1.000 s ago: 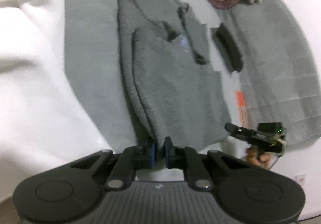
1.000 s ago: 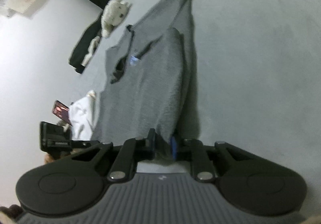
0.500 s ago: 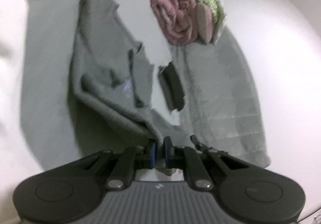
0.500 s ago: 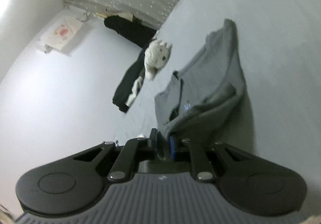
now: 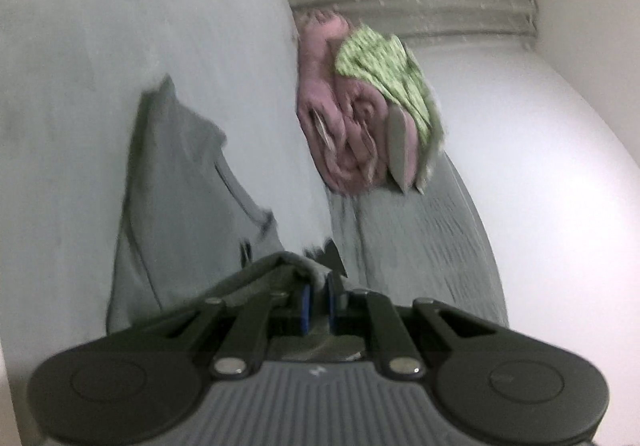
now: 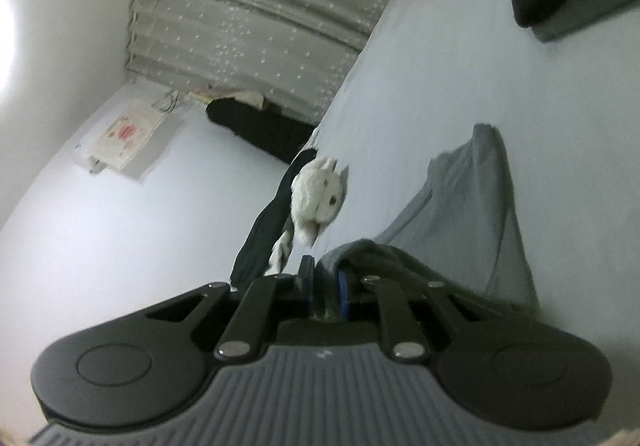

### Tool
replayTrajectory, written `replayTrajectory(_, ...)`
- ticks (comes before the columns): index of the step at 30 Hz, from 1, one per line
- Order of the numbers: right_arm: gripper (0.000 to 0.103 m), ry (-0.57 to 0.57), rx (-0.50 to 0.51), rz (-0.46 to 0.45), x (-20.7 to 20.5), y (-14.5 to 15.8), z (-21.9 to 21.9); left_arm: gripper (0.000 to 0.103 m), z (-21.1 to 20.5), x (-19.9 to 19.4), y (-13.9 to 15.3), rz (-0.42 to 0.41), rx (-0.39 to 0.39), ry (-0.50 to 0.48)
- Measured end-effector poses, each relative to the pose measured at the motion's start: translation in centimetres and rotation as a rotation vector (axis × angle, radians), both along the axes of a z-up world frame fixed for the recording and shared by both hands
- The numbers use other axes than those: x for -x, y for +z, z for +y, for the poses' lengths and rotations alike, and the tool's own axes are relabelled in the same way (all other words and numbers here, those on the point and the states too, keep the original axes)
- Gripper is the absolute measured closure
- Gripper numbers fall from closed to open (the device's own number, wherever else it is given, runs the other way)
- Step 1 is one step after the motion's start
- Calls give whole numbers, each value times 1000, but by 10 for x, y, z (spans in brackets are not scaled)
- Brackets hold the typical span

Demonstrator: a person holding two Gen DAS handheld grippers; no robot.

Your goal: Fold clothes

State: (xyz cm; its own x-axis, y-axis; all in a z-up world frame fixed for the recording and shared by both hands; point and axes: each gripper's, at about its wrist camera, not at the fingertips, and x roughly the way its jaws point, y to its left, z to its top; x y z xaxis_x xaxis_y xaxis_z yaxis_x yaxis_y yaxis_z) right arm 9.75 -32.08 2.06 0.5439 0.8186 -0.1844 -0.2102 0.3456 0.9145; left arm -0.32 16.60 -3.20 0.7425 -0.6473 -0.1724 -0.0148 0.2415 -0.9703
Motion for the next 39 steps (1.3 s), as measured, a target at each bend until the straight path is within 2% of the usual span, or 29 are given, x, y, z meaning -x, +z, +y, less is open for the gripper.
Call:
replayTrajectory(4,87,-51,-3,40,-19,-15,5,94,2,-19,-13,50,4,73)
replayTrajectory(6,84,-73,19,67,-25,-21,7,91,4,-24,-24,112,15,125)
replayTrajectory(7,83,-84,33,80,-27,-23,7,79,6,-26,-29,143,18,152)
replayTrajectory(8,77,-96,45,91,-28,-25,6,63,7,-28,-31,153,11,170)
replayTrajectory(9,71,-109,51,95,-29,-27,5,57,9,-28,-31,155,-1,187)
replayTrajectory(10,52,-125,47,95,-30,-28,3,53,10,-29,-29,153,-20,200)
replayTrajectory(11,41,-141,37,93,-29,-30,0,48,12,-30,-28,151,-39,213)
replayTrajectory(13,41,-163,13,89,-28,-32,-6,40,14,-33,-23,144,-89,229)
replayTrajectory(15,41,-187,12,88,-25,-34,-11,39,14,-35,-20,137,-143,244)
replayTrajectory(19,42,-234,79,70,-23,-36,-12,39,15,-36,-18,124,-215,272)
replayTrajectory(22,45,-231,105,62,-22,-37,-6,40,13,-34,-16,99,-287,272)
replayTrajectory(27,48,-210,196,17,-27,-34,10,41,-4,-38,-12,39,-434,245)
replayTrajectory(29,51,-203,234,-3,-30,-33,17,48,-11,-40,-11,36,-499,240)
replayTrajectory(31,52,-195,270,-14,-32,-34,24,49,-16,-38,-4,19,-579,238)
replayTrajectory(35,54,-175,420,-89,-45,-34,42,49,-20,-42,7,-34,-648,225)
replayTrajectory(37,55,-165,500,-125,-51,-38,50,49,-20,-54,3,-17,-672,216)
replayTrajectory(39,55,-153,583,-153,-58,-44,59,54,-21,-67,-5,17,-699,201)
